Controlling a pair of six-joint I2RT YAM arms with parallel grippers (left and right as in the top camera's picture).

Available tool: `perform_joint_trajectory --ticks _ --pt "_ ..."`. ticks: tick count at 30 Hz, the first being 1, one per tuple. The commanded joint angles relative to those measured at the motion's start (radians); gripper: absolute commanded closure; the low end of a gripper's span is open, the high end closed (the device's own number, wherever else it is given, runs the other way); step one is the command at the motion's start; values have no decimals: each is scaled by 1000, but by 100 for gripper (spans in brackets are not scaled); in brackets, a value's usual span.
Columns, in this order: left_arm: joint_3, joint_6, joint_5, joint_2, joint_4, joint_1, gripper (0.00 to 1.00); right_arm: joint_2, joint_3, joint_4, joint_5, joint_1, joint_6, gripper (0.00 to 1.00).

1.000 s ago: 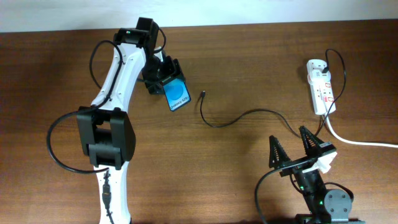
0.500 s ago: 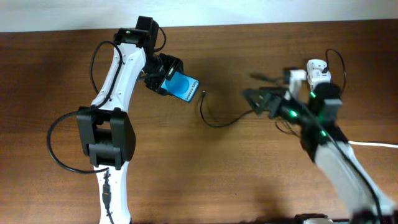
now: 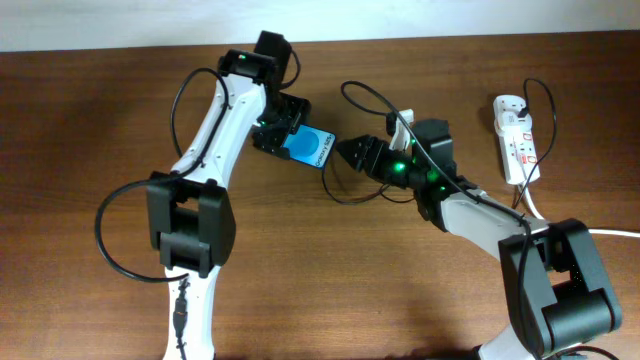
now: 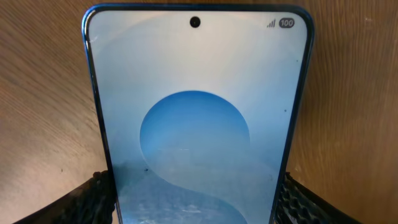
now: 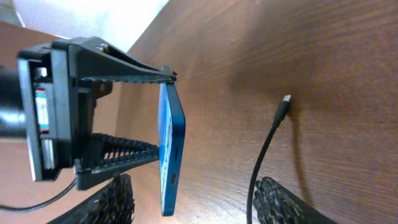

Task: Plug charger to phone and switch on socket
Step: 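Reach the right gripper to the phone and grasp its edge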

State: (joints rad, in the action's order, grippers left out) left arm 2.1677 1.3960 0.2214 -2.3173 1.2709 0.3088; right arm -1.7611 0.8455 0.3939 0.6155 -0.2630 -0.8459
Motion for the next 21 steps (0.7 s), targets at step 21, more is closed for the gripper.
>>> perform_joint_trajectory --ticks 21 --pt "25 33 -145 4 62 65 100 -210 103 225 -79 -143 -212 48"
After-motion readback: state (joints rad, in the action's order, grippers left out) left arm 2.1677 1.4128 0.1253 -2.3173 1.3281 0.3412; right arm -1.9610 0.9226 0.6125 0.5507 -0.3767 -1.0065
